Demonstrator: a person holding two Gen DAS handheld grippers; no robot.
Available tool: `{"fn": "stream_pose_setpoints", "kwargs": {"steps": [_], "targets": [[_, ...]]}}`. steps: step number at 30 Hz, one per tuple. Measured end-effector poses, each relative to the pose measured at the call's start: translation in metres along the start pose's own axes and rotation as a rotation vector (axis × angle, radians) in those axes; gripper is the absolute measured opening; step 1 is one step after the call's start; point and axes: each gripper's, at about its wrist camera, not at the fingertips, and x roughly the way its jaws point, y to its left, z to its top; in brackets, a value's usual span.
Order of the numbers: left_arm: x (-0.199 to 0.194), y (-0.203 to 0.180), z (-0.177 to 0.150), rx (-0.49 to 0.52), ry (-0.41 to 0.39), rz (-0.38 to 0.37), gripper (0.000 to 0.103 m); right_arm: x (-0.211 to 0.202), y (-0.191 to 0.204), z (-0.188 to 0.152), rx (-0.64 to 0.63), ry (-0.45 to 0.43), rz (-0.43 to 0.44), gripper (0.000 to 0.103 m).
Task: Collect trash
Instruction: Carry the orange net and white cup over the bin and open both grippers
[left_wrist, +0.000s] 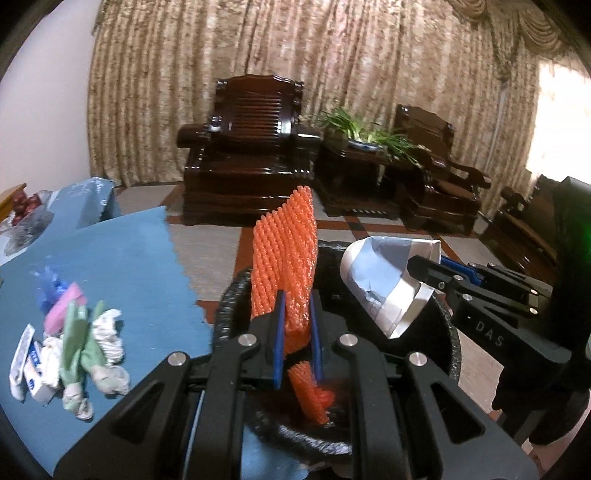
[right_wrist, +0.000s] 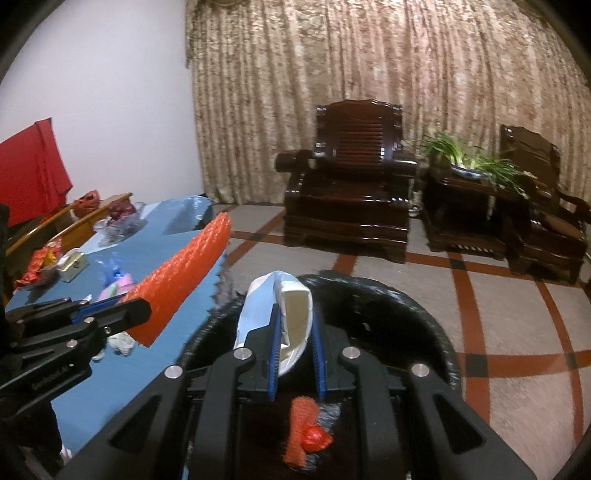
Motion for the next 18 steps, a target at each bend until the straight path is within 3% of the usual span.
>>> {"fn": "stream_pose_setpoints", "kwargs": {"steps": [13, 18], "targets": [[0.03, -0.015, -0.007, 0.022, 0.055, -0.038, 0.012, 0.011, -0.027, -0.023, 0.035, 0.059, -0.056, 0.015], [0.032, -0.01, -0.007, 0.004, 0.063, -0.042, 0.018, 0.013, -0.029, -0.027, 0.044, 0.077, -0.058, 0.015]]}}
